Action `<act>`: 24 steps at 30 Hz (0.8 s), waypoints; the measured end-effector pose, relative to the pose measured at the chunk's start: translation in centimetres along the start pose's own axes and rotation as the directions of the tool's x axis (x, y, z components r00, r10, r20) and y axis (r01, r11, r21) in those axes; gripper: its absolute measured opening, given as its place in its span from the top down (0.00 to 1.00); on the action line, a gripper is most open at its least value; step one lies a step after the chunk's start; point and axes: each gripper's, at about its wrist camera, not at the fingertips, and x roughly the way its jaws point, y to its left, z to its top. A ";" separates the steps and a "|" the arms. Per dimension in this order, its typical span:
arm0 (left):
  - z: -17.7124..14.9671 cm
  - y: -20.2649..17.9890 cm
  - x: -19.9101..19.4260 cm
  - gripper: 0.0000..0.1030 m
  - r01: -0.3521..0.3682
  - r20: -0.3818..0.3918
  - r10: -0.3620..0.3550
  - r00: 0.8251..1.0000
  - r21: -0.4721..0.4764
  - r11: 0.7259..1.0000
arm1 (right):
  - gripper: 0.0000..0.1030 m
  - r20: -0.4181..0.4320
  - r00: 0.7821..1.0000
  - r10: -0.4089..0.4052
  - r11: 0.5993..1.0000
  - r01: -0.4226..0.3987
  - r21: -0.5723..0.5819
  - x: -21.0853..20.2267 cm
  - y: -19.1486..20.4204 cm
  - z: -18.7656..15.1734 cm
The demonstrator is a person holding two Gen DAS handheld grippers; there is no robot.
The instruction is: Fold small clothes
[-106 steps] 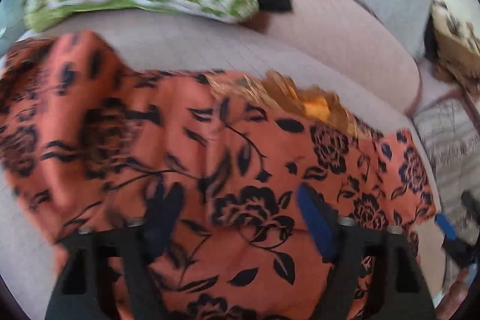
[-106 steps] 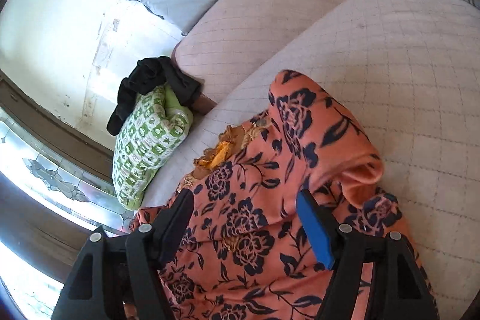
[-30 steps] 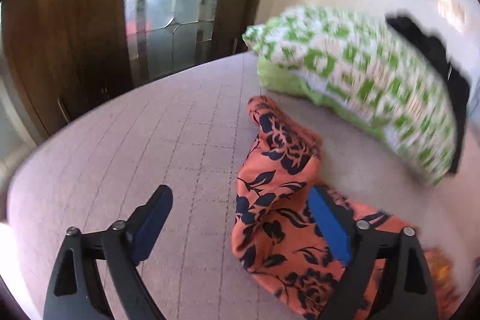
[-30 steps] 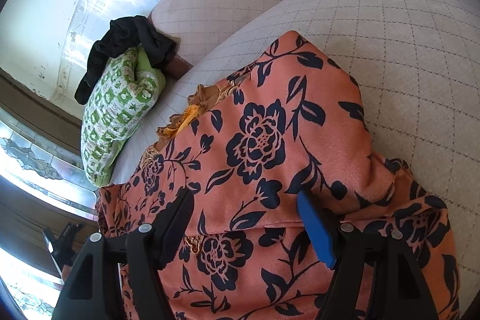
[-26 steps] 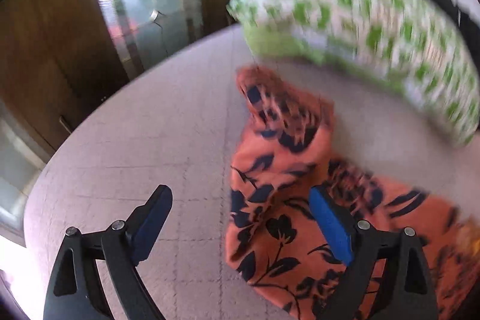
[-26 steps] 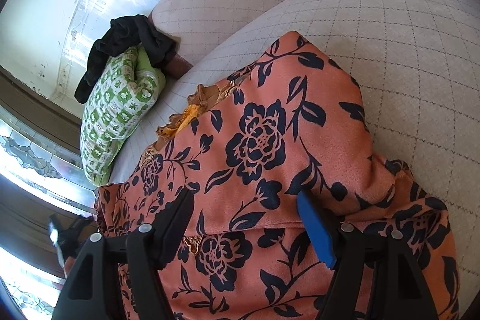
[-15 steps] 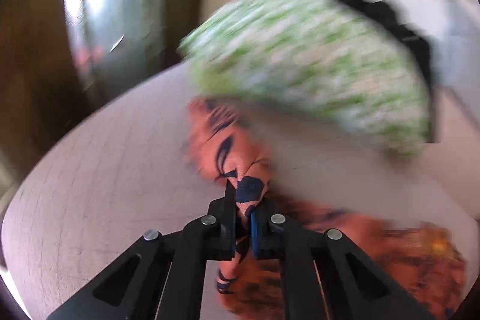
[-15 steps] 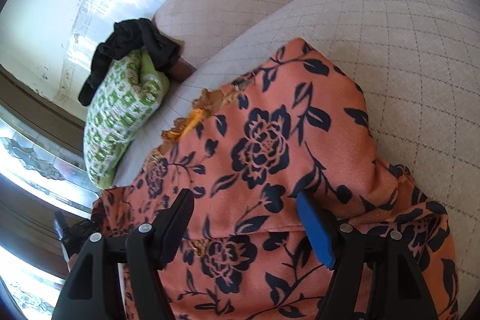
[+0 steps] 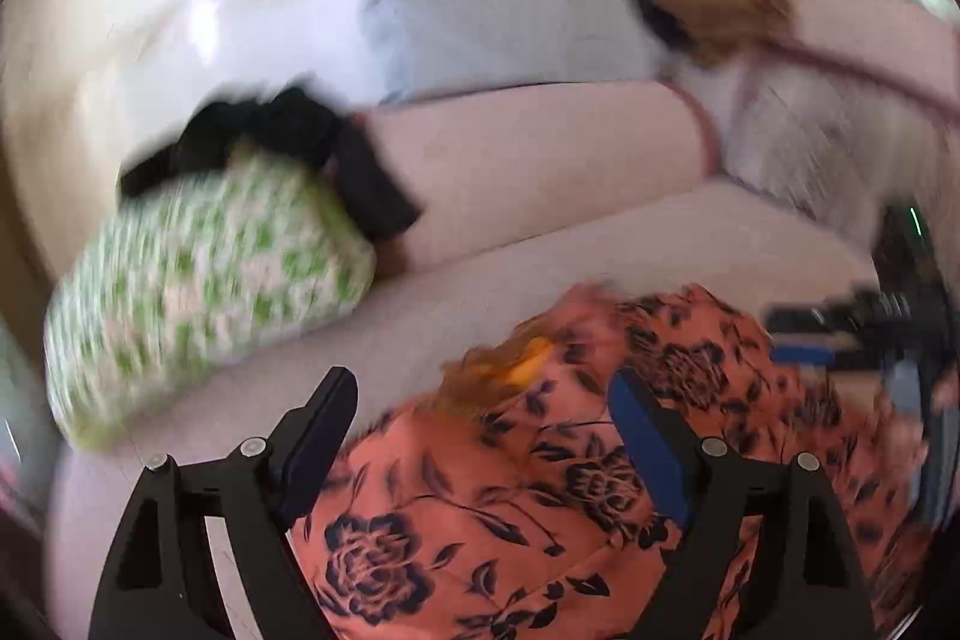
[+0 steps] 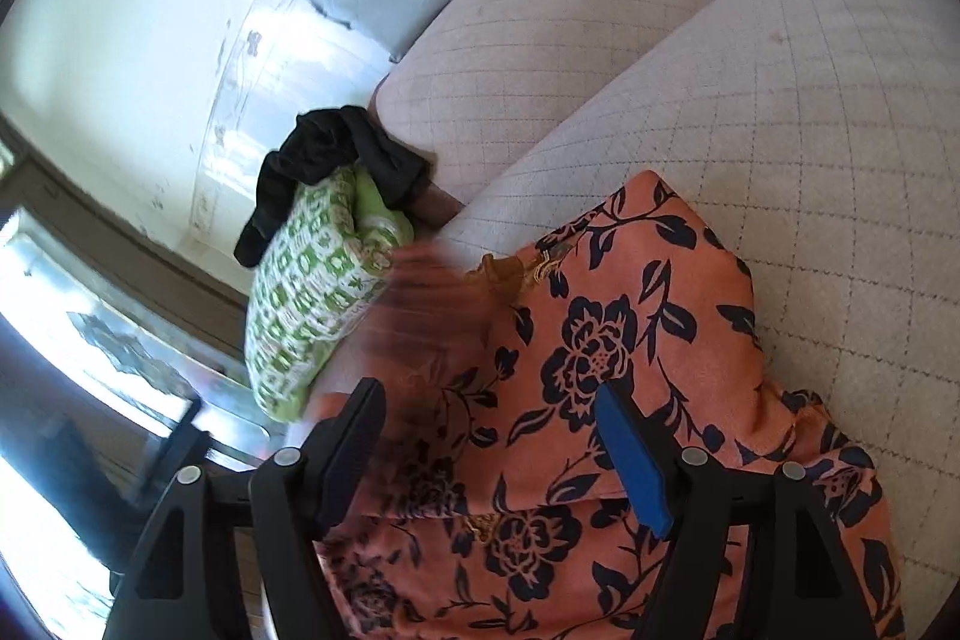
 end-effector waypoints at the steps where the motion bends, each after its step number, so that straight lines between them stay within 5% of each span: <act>1: -0.1 2.6 0.3 0.16 0.008 -0.013 -0.009 1.000 -0.114 0.993 | 0.27 -0.009 1.000 0.009 1.000 -0.009 0.012 0.3 -0.2 0.0; 5: -1.8 7.5 2.0 0.16 -0.100 -0.098 0.070 0.993 -0.335 0.937 | 0.27 -0.064 0.998 0.015 1.000 -0.014 0.012 1.9 -0.2 -0.1; 8: -3.9 8.8 4.4 0.17 -0.252 -0.244 0.176 0.954 -0.331 0.909 | 0.27 -0.079 0.996 0.037 0.999 -0.035 0.021 3.0 -0.3 0.5; 11: -5.9 9.2 6.1 0.17 -0.332 -0.327 0.226 0.918 -0.319 0.887 | 0.26 -0.152 0.975 0.159 0.984 -0.144 0.105 5.5 -1.5 2.3; 18: -8.4 10.3 9.6 0.17 -0.450 -0.456 0.297 0.839 -0.272 0.851 | 0.35 -0.223 0.961 0.163 0.975 -0.121 0.189 12.5 -3.5 3.6; 20: -8.9 10.6 10.1 0.17 -0.448 -0.477 0.272 0.836 -0.306 0.840 | 0.35 -0.210 0.959 0.190 0.971 -0.152 0.182 13.6 -2.9 4.0; 22: -9.1 10.8 10.2 0.17 -0.451 -0.481 0.268 0.835 -0.319 0.834 | 0.43 -0.210 0.952 0.224 0.965 -0.187 0.182 14.2 -2.6 4.0; 24: -9.0 10.8 10.3 0.16 -0.460 -0.482 0.282 0.829 -0.304 0.834 | 0.74 -0.180 0.960 0.214 0.970 -0.187 0.155 13.9 -2.1 3.9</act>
